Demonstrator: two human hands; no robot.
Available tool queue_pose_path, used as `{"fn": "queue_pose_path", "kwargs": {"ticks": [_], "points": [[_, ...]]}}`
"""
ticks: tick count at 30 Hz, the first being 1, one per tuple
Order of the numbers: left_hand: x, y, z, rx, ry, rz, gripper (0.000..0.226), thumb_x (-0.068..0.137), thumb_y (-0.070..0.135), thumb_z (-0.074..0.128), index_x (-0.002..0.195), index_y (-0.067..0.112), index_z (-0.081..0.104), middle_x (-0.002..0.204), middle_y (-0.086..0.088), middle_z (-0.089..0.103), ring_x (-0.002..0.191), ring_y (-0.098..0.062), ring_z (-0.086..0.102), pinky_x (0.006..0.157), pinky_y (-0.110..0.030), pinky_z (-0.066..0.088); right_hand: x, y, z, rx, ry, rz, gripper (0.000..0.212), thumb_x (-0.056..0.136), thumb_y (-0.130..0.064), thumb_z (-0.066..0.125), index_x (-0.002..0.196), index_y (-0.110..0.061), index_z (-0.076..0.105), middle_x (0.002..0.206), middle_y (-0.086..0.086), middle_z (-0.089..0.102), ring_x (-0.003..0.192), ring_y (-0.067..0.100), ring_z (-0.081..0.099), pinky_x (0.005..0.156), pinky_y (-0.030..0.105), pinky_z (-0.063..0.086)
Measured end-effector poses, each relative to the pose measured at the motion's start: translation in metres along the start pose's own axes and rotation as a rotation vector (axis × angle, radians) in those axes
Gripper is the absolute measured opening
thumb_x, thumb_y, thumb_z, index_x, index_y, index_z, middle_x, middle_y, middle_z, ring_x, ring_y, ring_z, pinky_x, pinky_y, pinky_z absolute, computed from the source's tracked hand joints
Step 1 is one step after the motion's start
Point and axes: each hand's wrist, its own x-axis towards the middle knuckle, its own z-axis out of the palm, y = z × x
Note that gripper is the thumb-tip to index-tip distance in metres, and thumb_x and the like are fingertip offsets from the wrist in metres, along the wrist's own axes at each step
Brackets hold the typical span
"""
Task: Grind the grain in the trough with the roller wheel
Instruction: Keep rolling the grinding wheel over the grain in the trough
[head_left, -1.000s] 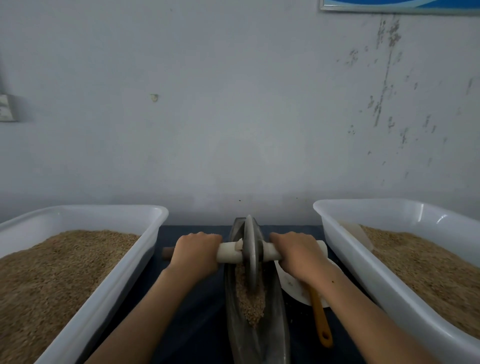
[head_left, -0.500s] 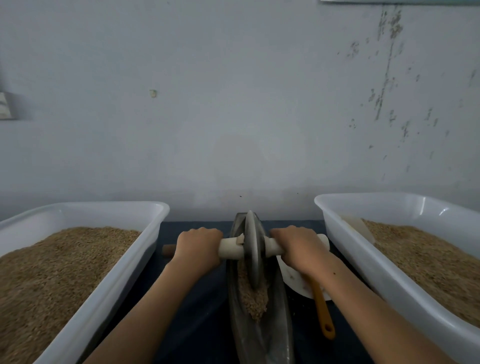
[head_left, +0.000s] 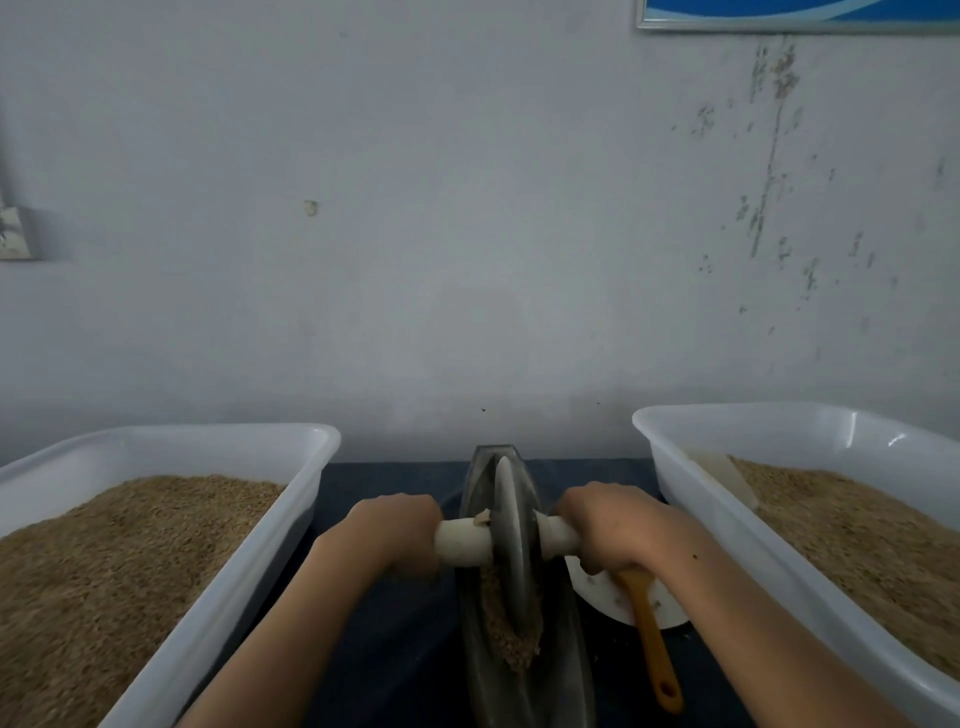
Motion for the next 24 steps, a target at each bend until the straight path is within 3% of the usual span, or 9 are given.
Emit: {"fn": "queue_pose_path", "kwargs": {"ticks": [3,10,14,20,24], "points": [[0.001,0.002,0.002,0.046,0.09,-0.02,0.043,0.078,0.034,0.07,0.117,0.02,0.056,0.107,0.0,0.063,0.096,-0.018,0.059,0.073,-0.029,0.04,0.004,0.0,0.003,-0.035,0.096,0.013,0.035,0.085,-0.008,0.057,0.118,-0.018,0.056,0.107,0.005,0.061,0.093,0.023,0.06,0.069,0.03,0.038],[0.004,0.005,0.013,0.066,0.472,-0.021,0.022,0.088,0.035,0.056,0.108,0.026,0.052,0.103,0.003,0.062,0.092,-0.017,0.058,0.07,-0.028,0.035,0.011,-0.001,0.017,-0.02,0.414,0.026,0.022,0.09,-0.01,0.049,0.108,-0.022,0.047,0.106,0.0,0.062,0.097,0.023,0.059,0.074,0.031,0.035],[0.005,0.002,0.012,0.071,0.385,0.0,0.027,0.086,0.033,0.058,0.111,0.025,0.054,0.107,0.001,0.062,0.096,-0.018,0.058,0.072,-0.029,0.036,0.006,-0.004,0.011,-0.053,0.315,0.036,0.026,0.089,-0.009,0.053,0.113,-0.02,0.05,0.107,0.004,0.061,0.097,0.024,0.059,0.073,0.031,0.036],[0.003,0.001,0.0,0.052,0.061,0.018,0.049,0.078,0.034,0.071,0.122,0.02,0.054,0.113,-0.002,0.062,0.101,-0.02,0.058,0.075,-0.03,0.039,0.0,-0.001,-0.001,-0.019,0.014,0.036,0.039,0.084,-0.012,0.063,0.122,-0.016,0.056,0.108,0.006,0.062,0.088,0.02,0.059,0.069,0.029,0.042],[0.002,0.001,0.001,0.057,0.091,0.001,0.048,0.078,0.035,0.071,0.12,0.02,0.055,0.11,-0.001,0.062,0.098,-0.019,0.059,0.074,-0.03,0.04,0.003,-0.002,0.001,-0.032,0.034,0.051,0.037,0.085,-0.01,0.061,0.122,-0.016,0.056,0.109,0.007,0.062,0.094,0.023,0.061,0.07,0.03,0.042]]}}
